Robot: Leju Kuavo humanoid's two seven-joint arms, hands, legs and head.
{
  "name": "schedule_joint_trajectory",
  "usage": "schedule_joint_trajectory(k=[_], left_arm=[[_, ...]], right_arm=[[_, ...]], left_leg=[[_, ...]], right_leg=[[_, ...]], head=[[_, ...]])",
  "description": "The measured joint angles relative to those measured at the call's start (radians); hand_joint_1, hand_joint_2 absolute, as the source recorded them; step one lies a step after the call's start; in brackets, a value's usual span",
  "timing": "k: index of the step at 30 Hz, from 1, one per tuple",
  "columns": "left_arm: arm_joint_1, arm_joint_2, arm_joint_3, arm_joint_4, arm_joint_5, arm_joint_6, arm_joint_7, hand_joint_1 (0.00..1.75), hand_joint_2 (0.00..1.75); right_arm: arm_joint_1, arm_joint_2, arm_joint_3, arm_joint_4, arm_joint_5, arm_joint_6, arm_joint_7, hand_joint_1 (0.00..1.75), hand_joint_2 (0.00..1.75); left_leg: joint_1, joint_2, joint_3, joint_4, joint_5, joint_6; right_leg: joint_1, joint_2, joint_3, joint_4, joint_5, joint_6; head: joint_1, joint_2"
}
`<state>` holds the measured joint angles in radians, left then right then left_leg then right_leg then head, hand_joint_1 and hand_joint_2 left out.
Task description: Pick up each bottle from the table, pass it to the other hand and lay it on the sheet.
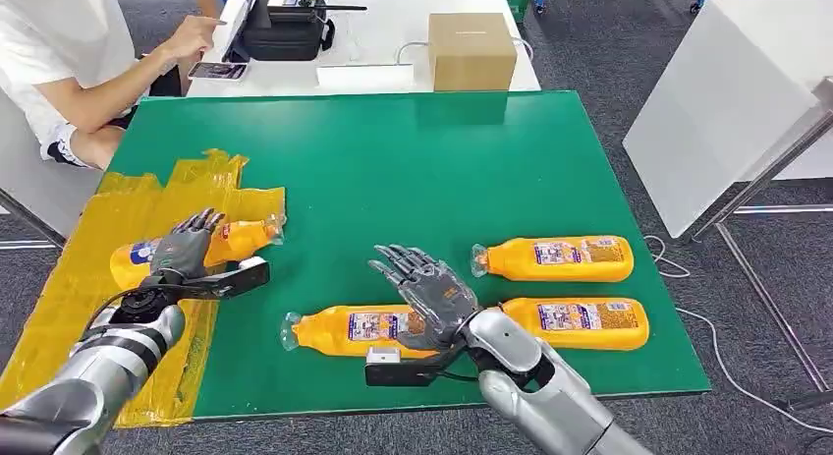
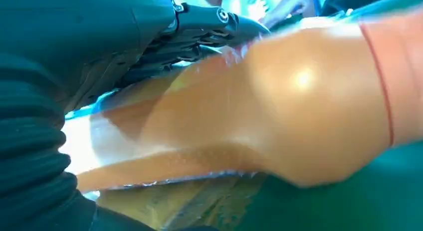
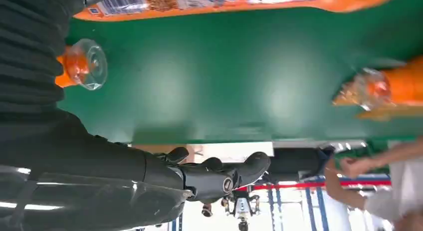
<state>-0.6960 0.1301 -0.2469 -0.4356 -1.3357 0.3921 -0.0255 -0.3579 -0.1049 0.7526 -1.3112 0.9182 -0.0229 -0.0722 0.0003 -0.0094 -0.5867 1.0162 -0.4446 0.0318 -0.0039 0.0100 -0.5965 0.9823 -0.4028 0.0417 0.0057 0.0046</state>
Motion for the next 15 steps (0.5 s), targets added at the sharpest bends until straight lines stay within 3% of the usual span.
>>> schedule_joint_trajectory(k=[11, 15], left_arm=[[0.010, -0.029, 0.045, 0.000, 0.040, 0.025, -0.019, 0.00, 1.75], [0.021, -0.043, 0.071, -0.020, 0.157, 0.040, -0.105, 0.00, 1.75]], right_arm=[[-0.068, -0.003, 0.051, 0.085, 0.023, 0.000, 0.029, 0.00, 1.75], [-0.083, -0.002, 0.062, 0.105, 0.034, 0.010, 0.045, 0.00, 1.75]], left_leg=[[0.000, 0.000, 0.001, 0.000, 0.000, 0.000], [0.000, 0.000, 0.001, 0.000, 0.000, 0.000]], right_leg=[[0.000, 0.000, 0.000, 0.000, 0.000, 0.000], [0.000, 0.000, 0.001, 0.000, 0.000, 0.000]], head=[[0.000, 0.000], [0.000, 0.000]])
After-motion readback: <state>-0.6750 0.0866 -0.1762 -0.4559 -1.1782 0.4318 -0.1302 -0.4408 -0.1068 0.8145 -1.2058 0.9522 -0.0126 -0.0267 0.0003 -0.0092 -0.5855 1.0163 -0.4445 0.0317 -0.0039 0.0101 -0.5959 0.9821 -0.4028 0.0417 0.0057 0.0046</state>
